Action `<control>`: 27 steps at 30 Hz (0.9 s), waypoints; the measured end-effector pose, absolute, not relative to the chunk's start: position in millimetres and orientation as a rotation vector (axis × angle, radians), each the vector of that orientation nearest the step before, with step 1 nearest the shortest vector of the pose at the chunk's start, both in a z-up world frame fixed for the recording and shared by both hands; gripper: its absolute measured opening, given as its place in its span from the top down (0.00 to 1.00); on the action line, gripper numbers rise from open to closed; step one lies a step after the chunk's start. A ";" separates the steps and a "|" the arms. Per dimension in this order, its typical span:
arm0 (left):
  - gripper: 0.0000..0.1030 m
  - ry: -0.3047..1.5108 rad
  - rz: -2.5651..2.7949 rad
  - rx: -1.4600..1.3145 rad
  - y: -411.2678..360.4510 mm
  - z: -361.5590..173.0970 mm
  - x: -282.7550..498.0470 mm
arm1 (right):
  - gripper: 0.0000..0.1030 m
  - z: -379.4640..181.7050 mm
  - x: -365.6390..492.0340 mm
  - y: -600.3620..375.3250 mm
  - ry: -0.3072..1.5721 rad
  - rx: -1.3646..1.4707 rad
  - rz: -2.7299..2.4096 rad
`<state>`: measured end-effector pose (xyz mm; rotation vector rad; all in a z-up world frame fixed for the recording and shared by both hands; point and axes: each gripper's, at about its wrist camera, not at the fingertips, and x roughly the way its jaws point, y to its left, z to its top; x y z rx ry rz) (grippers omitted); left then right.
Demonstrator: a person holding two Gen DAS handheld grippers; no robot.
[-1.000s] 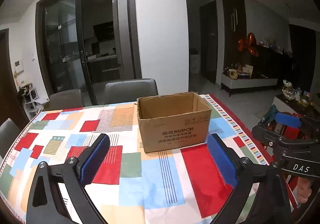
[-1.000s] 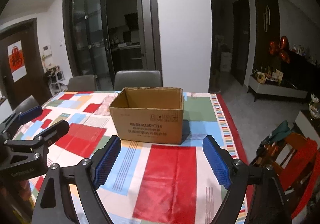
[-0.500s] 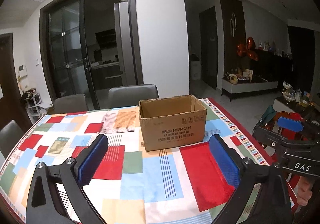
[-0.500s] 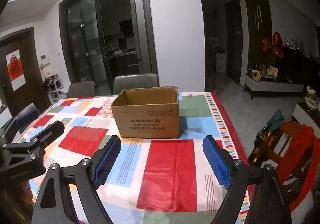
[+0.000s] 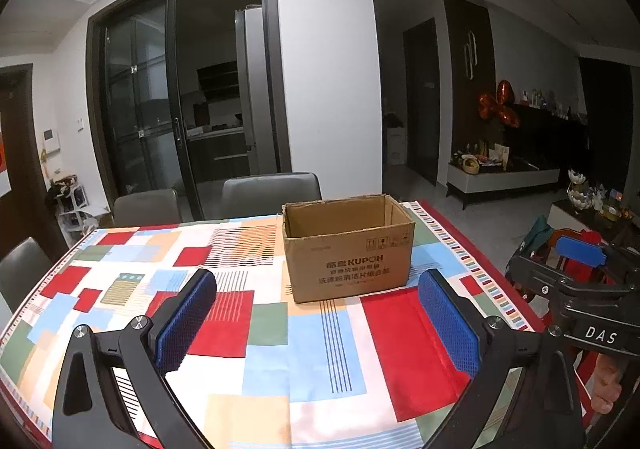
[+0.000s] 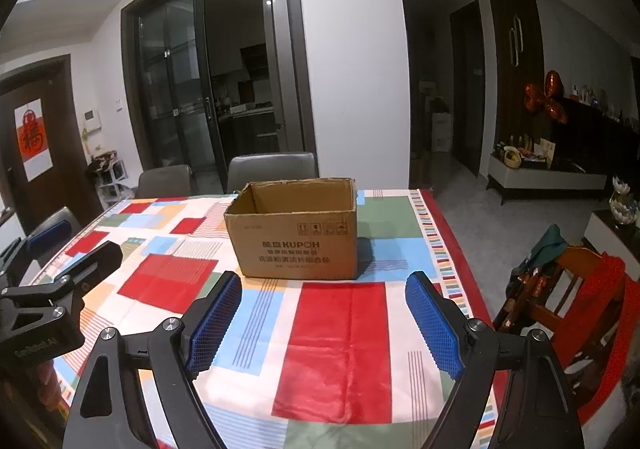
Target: Organize snacks
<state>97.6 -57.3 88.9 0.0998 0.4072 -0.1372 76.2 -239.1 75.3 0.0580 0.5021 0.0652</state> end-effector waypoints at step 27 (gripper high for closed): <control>0.00 0.420 -0.143 0.081 -50.3 84.2 89.2 | 0.18 76.1 76.5 -238.6 0.501 0.048 0.065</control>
